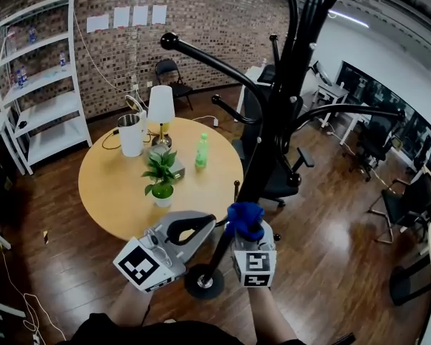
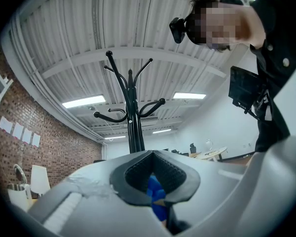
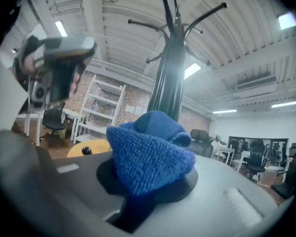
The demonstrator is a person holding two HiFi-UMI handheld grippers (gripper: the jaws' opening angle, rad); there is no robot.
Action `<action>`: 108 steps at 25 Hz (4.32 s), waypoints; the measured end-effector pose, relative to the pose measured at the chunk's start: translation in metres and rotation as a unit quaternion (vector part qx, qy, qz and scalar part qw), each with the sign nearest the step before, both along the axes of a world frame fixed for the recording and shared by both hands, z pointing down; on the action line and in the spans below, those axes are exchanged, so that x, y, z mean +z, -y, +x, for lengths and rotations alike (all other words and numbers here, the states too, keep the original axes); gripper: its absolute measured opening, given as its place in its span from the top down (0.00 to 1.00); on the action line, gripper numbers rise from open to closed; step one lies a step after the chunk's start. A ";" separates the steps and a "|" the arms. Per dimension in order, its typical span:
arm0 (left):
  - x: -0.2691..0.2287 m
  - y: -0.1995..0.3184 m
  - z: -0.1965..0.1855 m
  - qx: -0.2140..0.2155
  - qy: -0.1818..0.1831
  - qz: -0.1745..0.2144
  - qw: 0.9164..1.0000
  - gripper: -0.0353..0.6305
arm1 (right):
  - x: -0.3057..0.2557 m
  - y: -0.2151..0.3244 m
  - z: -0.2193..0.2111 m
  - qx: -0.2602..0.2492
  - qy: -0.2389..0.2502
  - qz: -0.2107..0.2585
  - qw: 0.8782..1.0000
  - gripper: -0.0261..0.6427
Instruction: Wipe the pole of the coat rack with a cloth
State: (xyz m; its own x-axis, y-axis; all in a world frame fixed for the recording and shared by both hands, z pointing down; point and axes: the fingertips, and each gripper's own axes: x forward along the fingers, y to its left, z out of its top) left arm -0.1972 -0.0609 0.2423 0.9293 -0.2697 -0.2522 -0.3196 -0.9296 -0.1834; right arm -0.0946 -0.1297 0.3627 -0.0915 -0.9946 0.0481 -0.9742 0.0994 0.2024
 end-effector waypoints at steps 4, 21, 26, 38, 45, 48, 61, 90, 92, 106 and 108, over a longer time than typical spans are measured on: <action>-0.001 0.001 -0.002 -0.003 0.003 0.008 1.000 0.94 | -0.104 -0.003 0.007 0.003 -0.014 0.115 0.993 0.85; -0.015 0.002 -0.013 -0.013 -0.020 0.016 1.000 0.94 | -0.204 -0.008 0.012 -0.006 -0.048 0.229 0.972 0.84; -0.009 0.005 -0.007 -0.012 -0.013 0.007 1.000 0.94 | -0.127 -0.005 0.019 0.008 -0.030 0.168 0.985 0.84; 0.012 0.004 0.008 -0.003 0.026 -0.005 1.000 0.94 | 0.056 0.000 0.019 0.038 -0.040 -0.006 0.998 0.84; 0.011 0.002 0.006 -0.009 0.021 -0.008 1.000 0.94 | 0.060 0.000 0.019 0.054 -0.088 0.014 0.995 0.84; 0.014 0.002 0.002 -0.014 0.031 -0.006 0.999 0.94 | 0.059 -0.002 0.018 0.060 -0.107 0.020 0.992 0.84; 0.011 0.004 -0.008 -0.033 0.033 -0.005 0.999 0.94 | 0.075 0.002 0.000 0.019 -0.060 -0.029 0.998 0.84; 0.006 0.003 -0.019 -0.037 -0.004 -0.008 0.999 0.94 | -0.130 -0.002 0.000 -0.008 -0.048 0.182 0.982 0.84; 0.012 0.002 -0.017 -0.034 0.009 -0.009 0.999 0.94 | -0.092 0.000 -0.001 -0.004 -0.043 0.142 0.989 0.84; 0.018 -0.008 -0.016 -0.035 0.016 -0.021 0.999 0.94 | 0.112 0.003 -0.002 0.004 -0.070 -0.073 0.995 0.84; 0.016 -0.009 -0.018 -0.037 0.013 -0.021 0.999 0.94 | 0.111 0.004 -0.002 0.007 -0.072 -0.072 0.995 0.84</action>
